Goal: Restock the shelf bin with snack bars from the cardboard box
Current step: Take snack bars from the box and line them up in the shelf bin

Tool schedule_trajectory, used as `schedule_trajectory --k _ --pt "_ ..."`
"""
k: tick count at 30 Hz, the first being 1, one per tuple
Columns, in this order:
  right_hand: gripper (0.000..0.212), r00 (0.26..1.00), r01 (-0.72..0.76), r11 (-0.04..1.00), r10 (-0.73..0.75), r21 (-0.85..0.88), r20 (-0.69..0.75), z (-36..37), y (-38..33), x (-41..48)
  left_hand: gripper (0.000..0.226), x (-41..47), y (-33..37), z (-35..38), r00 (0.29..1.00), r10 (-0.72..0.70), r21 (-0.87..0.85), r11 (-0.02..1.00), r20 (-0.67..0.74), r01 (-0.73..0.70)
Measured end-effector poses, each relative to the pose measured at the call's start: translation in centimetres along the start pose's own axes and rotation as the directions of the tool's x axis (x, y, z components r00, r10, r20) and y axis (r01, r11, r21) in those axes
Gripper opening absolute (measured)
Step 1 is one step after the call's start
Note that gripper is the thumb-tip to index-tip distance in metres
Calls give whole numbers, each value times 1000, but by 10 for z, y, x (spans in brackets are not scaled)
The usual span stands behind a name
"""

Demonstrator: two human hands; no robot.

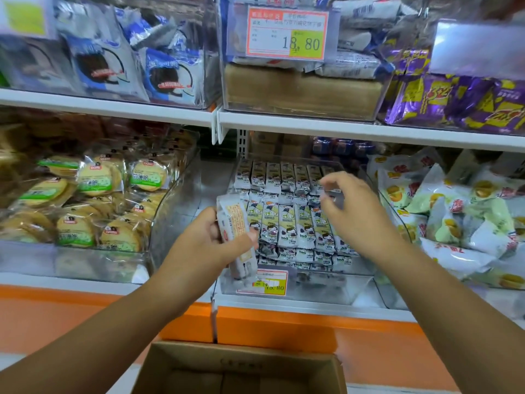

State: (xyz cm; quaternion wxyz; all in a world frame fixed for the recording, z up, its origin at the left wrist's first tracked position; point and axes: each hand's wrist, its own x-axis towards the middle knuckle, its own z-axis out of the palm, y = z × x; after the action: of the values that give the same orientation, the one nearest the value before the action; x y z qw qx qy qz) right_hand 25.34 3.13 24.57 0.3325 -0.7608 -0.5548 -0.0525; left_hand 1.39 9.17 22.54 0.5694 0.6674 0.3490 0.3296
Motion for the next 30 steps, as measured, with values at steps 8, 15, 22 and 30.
schedule_trajectory --k 8,15,22,30 --pt "44 930 -120 886 -57 447 364 9 -82 -90 33 -5 -1 10 999 32 59 998 -32 -30" --pt "32 913 -294 719 15 630 409 21 -75 -83 37 -12 9 2 997 -56 -134 989 57 64" --pt "37 803 -539 384 -34 749 595 20 -74 -78 54 -5 4 -16 994 -68 -316 944 86 92" --pt "48 913 -283 631 -54 723 404 23 -77 -81 40 0 5 -14 999 -34 -339 940 13 36"
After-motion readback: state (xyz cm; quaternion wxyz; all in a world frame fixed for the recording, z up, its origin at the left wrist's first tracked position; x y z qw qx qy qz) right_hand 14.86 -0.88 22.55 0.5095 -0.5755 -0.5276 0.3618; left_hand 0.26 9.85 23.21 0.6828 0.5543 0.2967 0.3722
